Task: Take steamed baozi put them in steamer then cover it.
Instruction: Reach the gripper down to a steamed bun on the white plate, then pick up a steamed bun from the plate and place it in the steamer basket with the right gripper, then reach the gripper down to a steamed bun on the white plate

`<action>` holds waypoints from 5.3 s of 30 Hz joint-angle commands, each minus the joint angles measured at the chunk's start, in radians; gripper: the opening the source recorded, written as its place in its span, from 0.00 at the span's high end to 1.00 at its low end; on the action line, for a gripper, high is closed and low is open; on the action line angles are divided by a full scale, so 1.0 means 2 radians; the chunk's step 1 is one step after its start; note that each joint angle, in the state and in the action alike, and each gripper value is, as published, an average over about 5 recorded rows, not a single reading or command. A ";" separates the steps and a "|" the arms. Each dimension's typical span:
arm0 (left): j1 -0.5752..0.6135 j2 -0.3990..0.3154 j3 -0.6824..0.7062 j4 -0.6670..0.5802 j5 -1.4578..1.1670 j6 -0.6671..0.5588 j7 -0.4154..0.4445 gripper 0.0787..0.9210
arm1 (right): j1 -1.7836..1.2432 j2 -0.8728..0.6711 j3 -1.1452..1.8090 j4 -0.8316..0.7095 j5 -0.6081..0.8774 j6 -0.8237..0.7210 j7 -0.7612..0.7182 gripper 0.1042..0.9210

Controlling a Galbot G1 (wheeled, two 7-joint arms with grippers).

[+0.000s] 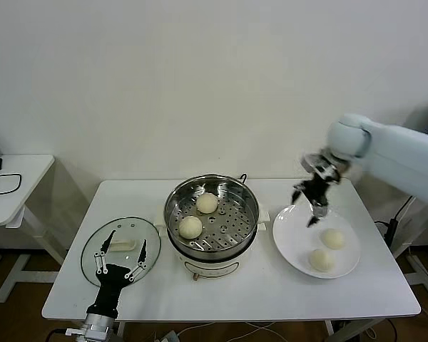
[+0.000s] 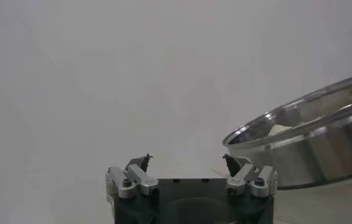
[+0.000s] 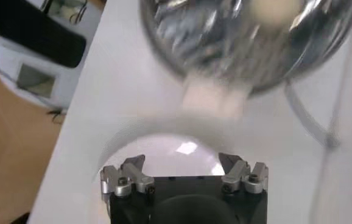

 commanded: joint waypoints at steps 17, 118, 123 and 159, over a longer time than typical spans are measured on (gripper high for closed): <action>0.004 -0.001 -0.009 0.000 0.000 -0.001 0.001 0.12 | -0.203 -0.013 0.116 -0.065 -0.111 0.016 0.047 0.12; 0.004 0.001 -0.012 0.005 -0.008 -0.015 -0.003 0.12 | -0.027 0.241 0.062 0.087 -0.273 0.436 0.046 0.12; 0.004 0.001 -0.012 0.005 -0.008 -0.014 -0.003 0.12 | -0.015 0.202 0.118 0.081 -0.266 0.430 0.046 0.12; 0.000 0.000 -0.003 0.000 -0.003 -0.008 -0.003 0.12 | -0.174 0.008 0.159 -0.231 -0.127 0.108 0.029 0.12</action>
